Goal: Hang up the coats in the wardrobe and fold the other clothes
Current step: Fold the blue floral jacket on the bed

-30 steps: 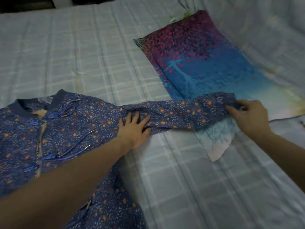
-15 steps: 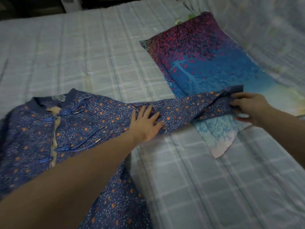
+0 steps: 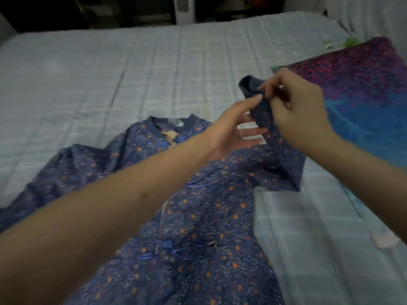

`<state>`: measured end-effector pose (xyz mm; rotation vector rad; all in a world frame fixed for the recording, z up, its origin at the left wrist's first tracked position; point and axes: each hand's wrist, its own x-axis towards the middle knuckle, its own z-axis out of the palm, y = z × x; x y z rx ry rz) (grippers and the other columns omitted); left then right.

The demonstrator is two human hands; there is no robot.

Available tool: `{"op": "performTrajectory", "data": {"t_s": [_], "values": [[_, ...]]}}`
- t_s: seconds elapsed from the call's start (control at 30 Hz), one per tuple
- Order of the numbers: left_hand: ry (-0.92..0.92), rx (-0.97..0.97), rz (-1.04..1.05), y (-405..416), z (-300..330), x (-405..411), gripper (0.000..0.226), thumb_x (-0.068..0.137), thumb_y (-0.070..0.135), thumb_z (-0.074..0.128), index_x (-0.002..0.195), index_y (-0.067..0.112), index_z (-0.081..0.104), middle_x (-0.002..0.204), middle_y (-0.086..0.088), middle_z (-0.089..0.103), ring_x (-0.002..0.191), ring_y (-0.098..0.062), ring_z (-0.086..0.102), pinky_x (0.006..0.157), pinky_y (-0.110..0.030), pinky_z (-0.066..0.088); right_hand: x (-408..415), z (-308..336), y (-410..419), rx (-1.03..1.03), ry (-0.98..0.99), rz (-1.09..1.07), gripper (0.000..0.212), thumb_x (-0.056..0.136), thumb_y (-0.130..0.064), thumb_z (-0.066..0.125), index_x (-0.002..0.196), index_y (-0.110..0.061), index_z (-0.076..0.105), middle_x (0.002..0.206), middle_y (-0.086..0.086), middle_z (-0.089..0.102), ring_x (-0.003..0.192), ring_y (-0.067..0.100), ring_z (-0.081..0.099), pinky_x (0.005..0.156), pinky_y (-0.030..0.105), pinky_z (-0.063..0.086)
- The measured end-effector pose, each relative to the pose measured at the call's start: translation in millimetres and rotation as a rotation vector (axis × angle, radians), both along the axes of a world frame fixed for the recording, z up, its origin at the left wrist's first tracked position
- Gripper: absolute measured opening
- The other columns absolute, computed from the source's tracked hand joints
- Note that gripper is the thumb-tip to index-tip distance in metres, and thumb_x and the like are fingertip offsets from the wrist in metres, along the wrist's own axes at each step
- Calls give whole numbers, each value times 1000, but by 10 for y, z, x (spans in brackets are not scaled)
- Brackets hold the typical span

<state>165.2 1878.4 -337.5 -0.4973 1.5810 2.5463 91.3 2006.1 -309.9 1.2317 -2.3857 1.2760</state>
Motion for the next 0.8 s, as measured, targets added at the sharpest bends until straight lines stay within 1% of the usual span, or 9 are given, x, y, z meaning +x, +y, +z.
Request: {"op": "performTrajectory", "data": {"t_s": [0.07,0.2,0.27,0.37,0.47,0.53,0.63,0.7,0.8], "values": [[31,-70,16,-415,3,208,27,95,26,59,121,21,54,97,1,68,83,-22,70,71,-31,57,203,9,-426,-116,-103,41,20,82,-7,54,100,-17,54,102,2,66,95,17,65,87,42,51],[-8,-53,337,-1296,-82,615,24,95,16,56,118,11,56,91,-5,67,64,-17,70,63,-26,59,591,-179,-973,-86,-173,46,37,87,-20,57,122,-12,47,122,0,55,113,12,58,94,22,43],[-102,-51,514,-1745,-270,860,20,94,17,56,113,11,56,83,-2,70,62,-18,71,58,-27,58,725,-534,-1053,204,-92,-26,49,88,-25,53,134,-12,42,136,8,46,126,23,45,102,32,35],[-429,-292,689,-2350,-795,1350,28,92,22,60,116,8,54,79,-6,70,55,-22,68,55,-32,54,909,-1180,-1035,826,-99,-178,68,95,-43,46,153,-26,13,162,5,4,147,28,6,113,56,14],[-779,-648,455,-2734,-1277,1927,39,91,32,63,114,0,62,90,-17,67,69,-28,66,59,-36,55,990,-1713,-958,1220,-341,-157,67,96,-64,23,151,-42,-8,160,-2,-20,148,28,-14,116,60,4],[-794,-930,328,-2910,-1391,2230,39,92,40,61,94,1,67,82,-18,67,79,-31,66,70,-40,54,1000,-1868,-976,1355,-429,-151,66,96,-65,17,151,-43,-11,160,-3,-22,148,28,-15,116,60,4],[-674,-1253,508,-3178,-1355,2591,28,94,36,50,83,11,57,81,-11,62,78,-29,59,72,-39,46,1104,-1798,-1178,1372,-354,-275,69,99,-54,31,153,-31,-6,160,6,-19,147,33,-13,114,64,5],[-703,-1418,573,-3413,-1379,2882,13,89,27,51,92,15,51,93,-11,56,87,-32,54,79,-42,43,1290,-1717,-1434,1152,-137,-277,76,94,-33,56,153,-17,10,160,18,-5,146,39,0,113,65,12],[-1083,-1480,348,-3770,-1511,3389,50,80,39,60,120,10,48,126,-17,48,121,-38,45,98,-50,38,1693,-1649,-1971,766,142,42,72,78,-7,67,144,-11,38,152,23,26,133,42,29,106,59,32]]}}
